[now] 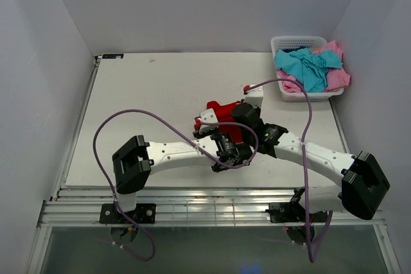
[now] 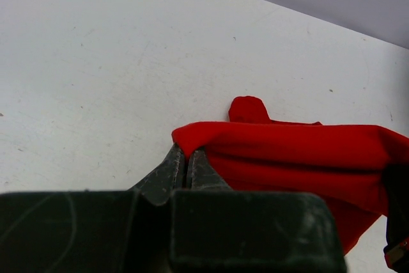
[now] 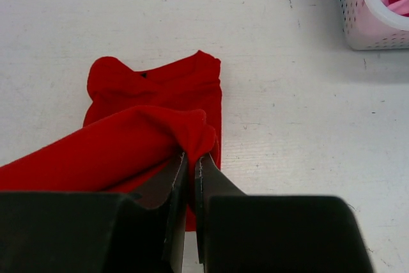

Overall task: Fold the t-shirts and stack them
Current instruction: Fold the tshirt

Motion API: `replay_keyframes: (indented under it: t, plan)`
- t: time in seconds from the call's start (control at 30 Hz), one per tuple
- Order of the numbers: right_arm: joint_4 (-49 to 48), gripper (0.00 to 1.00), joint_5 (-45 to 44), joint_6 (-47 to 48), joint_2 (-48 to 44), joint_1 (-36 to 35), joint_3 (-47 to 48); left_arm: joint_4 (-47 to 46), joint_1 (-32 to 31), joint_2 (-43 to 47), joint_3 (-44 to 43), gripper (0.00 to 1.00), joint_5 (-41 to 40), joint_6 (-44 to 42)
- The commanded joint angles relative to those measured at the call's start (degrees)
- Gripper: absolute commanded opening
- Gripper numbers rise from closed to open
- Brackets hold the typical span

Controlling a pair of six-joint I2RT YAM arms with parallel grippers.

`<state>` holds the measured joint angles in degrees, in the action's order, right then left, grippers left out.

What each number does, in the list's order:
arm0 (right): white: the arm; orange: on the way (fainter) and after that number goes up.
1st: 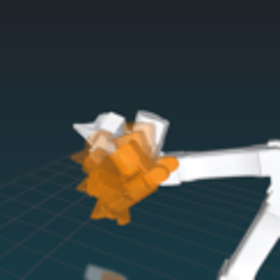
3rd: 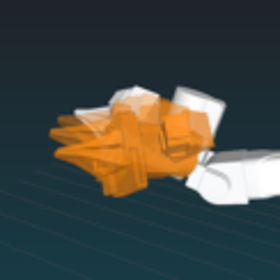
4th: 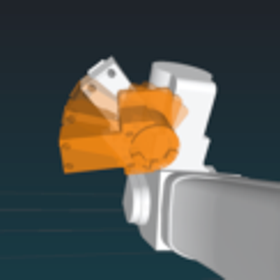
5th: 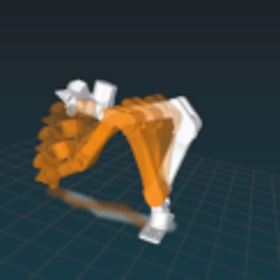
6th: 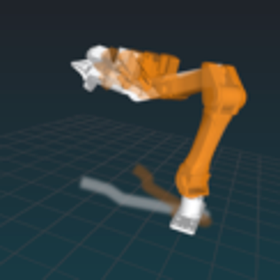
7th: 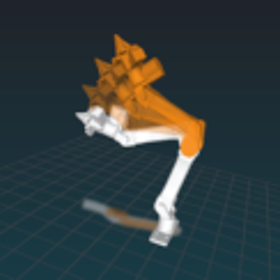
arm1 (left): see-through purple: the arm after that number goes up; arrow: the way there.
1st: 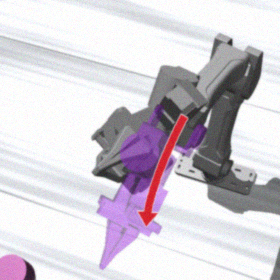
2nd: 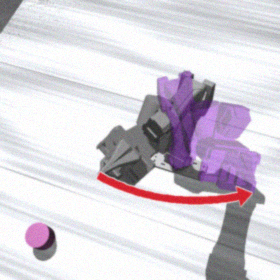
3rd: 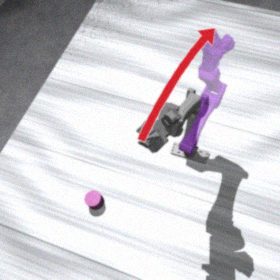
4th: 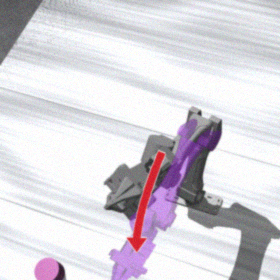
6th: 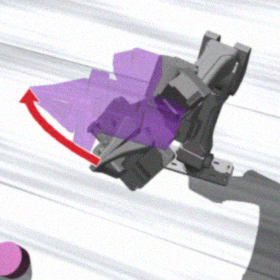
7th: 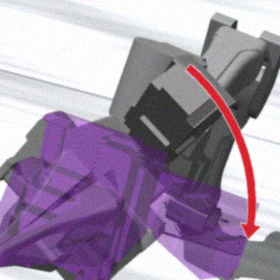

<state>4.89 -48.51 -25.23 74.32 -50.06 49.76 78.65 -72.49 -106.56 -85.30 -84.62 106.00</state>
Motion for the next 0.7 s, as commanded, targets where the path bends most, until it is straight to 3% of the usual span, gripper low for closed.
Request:
replay_keyframes:
  t: [0.0,0.13,0.3,0.53,0.67]
  plan:
    - [1.4,0.08,-7.2,1.7,-1.0,-2.4,-1.2,2.8,3.8,-1.2,-3.7,0.00,-4.9,-2.8]
    - [1.4,0.08,-7.3,2.0,-0.7,-2.2,-0.9,2.7,3.8,-3.3,-5.8,0.00,-4.8,-8.4]
    - [1.4,0.08,-6.8,1.4,0.1,-2.1,-0.6,2.7,3.8,-3.1,-5.0,0.00,-4.8,-7.8]
    - [1.5,0.08,-7.1,1.6,-1.0,-2.2,-1.2,2.5,1.7,12.7,4.2,0.00,-5.0,1.3]
    - [1.4,0.08,-6.9,1.3,-0.8,-2.2,-1.1,2.1,-7.9,22.3,12.1,0.00,-5.0,4.1]
